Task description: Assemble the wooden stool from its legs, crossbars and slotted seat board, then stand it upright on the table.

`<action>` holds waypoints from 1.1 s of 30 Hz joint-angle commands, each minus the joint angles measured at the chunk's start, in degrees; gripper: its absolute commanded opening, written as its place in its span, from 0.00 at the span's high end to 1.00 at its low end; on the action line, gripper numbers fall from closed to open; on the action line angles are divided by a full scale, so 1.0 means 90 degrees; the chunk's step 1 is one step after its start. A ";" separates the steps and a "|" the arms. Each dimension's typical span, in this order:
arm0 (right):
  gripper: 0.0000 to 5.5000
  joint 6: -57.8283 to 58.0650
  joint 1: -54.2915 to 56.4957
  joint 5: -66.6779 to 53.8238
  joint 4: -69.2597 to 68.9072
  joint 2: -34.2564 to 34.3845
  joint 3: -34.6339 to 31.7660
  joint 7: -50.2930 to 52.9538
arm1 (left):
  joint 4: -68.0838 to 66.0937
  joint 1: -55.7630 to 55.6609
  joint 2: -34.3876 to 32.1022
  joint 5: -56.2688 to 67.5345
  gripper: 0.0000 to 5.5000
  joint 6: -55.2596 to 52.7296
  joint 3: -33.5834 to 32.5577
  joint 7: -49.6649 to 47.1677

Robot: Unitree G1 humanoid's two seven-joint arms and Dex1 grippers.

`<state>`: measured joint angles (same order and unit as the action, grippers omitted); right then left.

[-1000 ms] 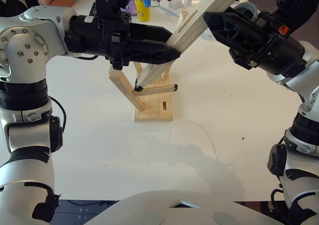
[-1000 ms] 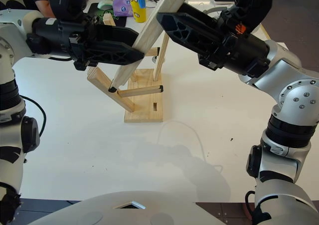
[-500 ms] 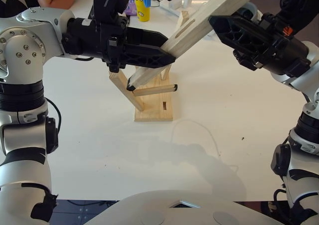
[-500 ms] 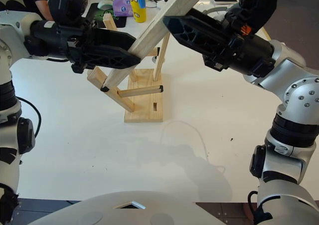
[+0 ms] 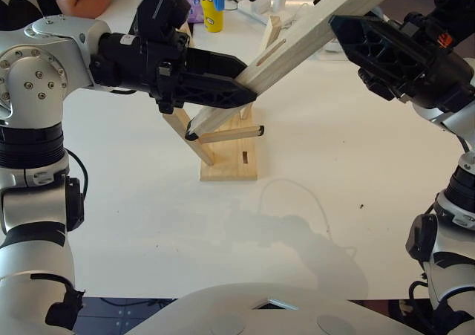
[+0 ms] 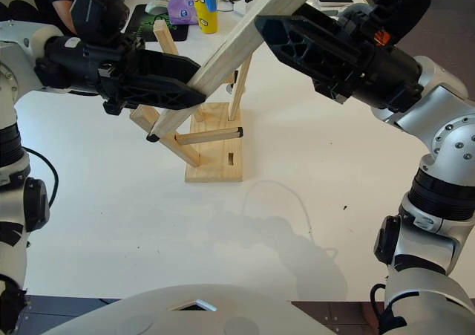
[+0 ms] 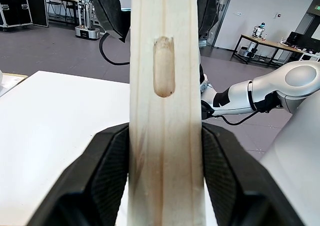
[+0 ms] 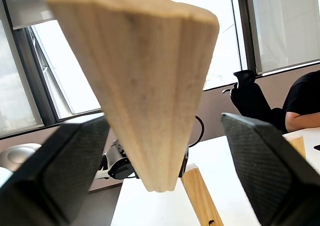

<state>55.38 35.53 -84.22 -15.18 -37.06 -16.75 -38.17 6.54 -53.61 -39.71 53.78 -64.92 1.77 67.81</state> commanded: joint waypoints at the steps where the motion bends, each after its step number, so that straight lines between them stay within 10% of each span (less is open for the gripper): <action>1: 0.35 0.0004 0.0077 -0.0092 -0.0156 0.0051 0.0097 0.0121 | 0.0062 0.0035 -0.0087 -0.0045 0.62 -0.0014 0.0056 0.0053; 10: 0.61 0.0053 -0.0032 -0.0273 -0.0234 -0.0022 0.0166 0.0094 | 0.0070 0.0047 -0.0086 -0.0139 0.62 0.0069 0.0112 0.0041; 17: 0.63 -0.0030 -0.0208 -0.0109 -0.0253 0.0014 0.0186 -0.0037 | 0.0213 0.0194 -0.0012 -0.0458 0.62 0.0623 0.0124 -0.0017; 33: 0.63 0.0056 -0.0457 0.0216 -0.0151 -0.0180 0.0194 -0.0337 | -0.0744 -0.0490 -0.0672 -0.0159 0.24 0.0784 -0.1802 -0.1051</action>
<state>54.76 32.35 -81.98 -15.98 -36.46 -13.90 -39.78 2.50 -56.85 -41.26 54.85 -60.23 -11.26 59.31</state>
